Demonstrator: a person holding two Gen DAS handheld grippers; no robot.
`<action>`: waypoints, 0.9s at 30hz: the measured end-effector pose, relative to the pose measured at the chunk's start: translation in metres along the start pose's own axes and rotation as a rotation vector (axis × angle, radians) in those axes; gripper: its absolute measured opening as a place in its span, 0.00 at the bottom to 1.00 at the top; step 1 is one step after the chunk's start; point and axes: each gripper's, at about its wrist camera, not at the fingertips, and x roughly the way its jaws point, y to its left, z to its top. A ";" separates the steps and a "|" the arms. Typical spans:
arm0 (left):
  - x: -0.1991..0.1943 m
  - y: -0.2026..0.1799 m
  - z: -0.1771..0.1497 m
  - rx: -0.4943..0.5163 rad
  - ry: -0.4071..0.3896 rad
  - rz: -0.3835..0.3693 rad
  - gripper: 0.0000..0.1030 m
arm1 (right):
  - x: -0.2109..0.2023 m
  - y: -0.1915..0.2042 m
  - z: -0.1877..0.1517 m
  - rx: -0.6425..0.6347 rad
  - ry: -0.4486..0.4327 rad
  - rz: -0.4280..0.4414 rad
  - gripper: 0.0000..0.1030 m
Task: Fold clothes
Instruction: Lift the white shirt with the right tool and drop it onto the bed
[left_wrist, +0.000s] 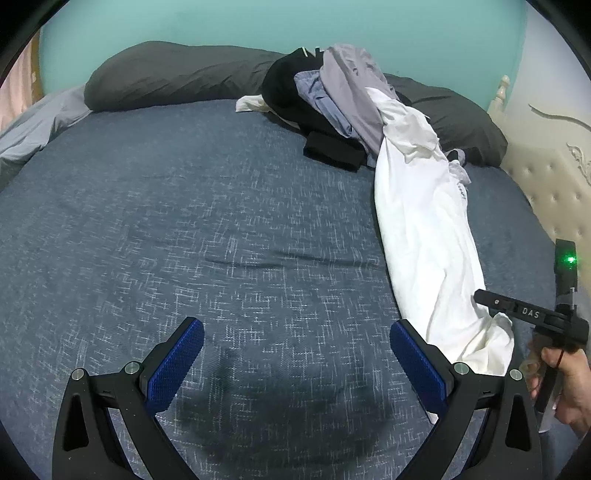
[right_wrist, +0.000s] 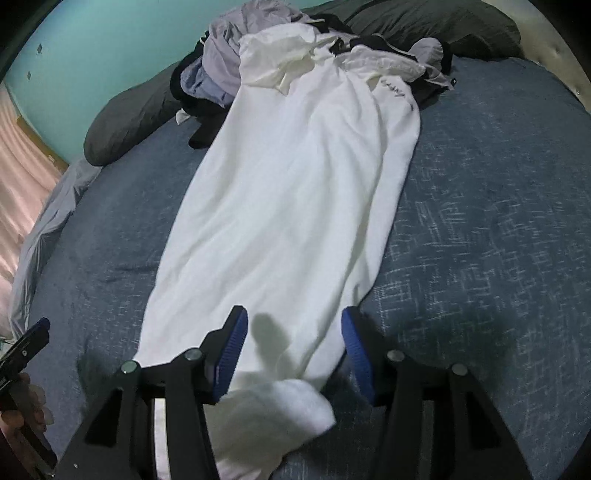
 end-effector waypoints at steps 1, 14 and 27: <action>0.001 0.000 0.000 0.000 0.002 0.000 1.00 | 0.003 0.000 -0.001 -0.003 0.007 0.001 0.52; 0.000 0.000 0.005 -0.001 -0.002 -0.003 1.00 | -0.015 0.014 -0.004 -0.115 -0.058 0.038 0.04; -0.071 -0.007 0.018 0.005 -0.057 -0.005 1.00 | -0.132 0.075 0.015 -0.245 -0.278 0.183 0.04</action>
